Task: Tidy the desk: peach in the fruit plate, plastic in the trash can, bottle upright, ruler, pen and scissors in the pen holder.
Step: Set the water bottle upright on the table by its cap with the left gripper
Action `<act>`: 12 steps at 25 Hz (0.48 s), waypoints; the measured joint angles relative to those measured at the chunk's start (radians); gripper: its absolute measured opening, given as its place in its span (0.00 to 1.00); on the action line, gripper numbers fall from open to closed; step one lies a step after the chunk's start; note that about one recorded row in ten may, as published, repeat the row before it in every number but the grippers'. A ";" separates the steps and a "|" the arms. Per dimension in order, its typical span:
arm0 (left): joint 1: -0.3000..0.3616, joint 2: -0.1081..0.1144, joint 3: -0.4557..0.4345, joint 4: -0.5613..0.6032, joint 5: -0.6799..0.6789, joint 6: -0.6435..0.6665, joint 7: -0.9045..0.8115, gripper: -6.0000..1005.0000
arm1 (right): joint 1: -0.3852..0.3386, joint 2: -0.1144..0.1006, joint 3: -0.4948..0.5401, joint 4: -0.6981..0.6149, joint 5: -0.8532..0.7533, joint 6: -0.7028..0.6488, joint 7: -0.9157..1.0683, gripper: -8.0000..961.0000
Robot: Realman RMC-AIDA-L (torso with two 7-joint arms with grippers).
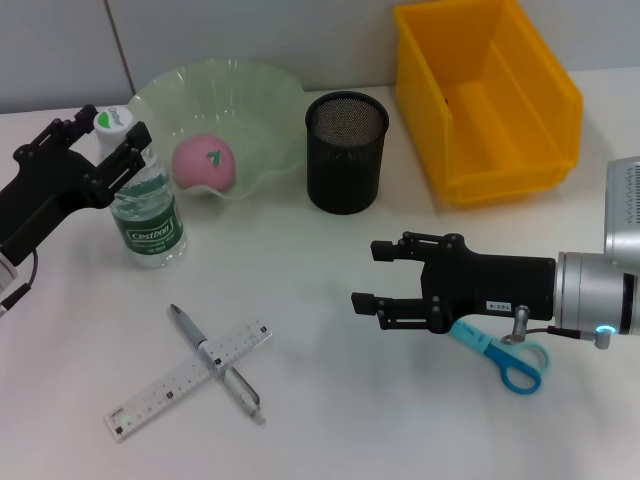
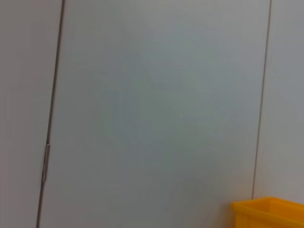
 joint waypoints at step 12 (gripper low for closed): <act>0.012 0.003 0.008 0.005 -0.011 0.049 -0.013 0.78 | 0.002 0.000 0.000 0.000 0.000 0.003 0.002 0.80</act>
